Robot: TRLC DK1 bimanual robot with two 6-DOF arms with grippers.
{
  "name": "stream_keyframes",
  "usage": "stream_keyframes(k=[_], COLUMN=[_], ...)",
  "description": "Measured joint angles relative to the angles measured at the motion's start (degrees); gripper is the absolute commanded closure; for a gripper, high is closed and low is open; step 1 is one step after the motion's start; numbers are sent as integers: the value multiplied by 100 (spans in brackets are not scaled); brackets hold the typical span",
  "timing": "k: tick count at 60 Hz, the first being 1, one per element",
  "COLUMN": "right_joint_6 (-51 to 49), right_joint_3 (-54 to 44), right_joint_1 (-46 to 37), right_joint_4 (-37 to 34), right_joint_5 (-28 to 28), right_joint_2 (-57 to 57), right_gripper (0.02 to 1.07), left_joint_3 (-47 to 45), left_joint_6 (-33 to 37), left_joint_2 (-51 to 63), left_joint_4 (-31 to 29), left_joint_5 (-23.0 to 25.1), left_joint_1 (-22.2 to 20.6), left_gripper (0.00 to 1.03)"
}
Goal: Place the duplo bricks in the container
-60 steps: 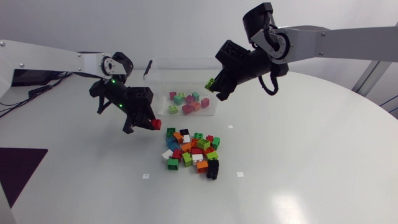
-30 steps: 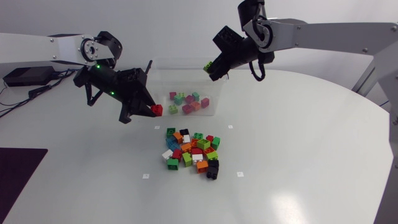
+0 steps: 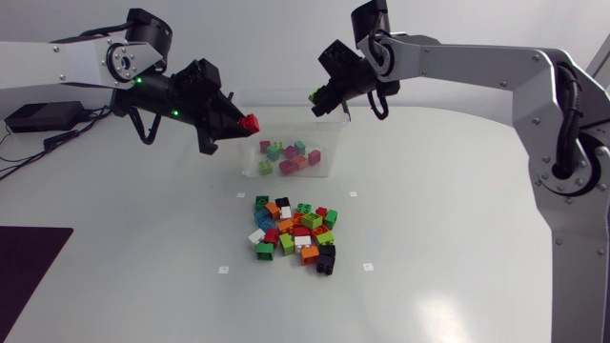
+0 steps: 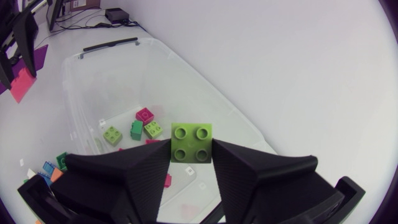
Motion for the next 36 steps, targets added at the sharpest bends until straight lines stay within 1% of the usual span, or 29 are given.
stream_keyframes(k=[2, 7, 18, 26, 36], right_joint_6=[2, 22, 22, 20, 20], right_joint_3=[2, 2, -85, -575, -1600], right_joint_1=[0, 0, 0, 4, 42], right_joint_4=[-2, -2, 2, 66, 348], right_joint_5=[13, 15, 17, 17, 42], right_joint_2=[4, 11, -63, -485, -1438], right_gripper=[13, 9, 9, 9, 9], left_joint_3=[0, 2, 28, 219, 518], left_joint_6=[-127, -428, -1172, -1563, -1884], left_joint_2=[-7, -9, -7, 63, 378], left_joint_4=[131, 529, 1526, 1784, 2098], left_joint_5=[7, 17, 13, -37, -267], left_joint_1=[0, 0, -22, -66, -151], left_gripper=[82, 82, 81, 81, 81])
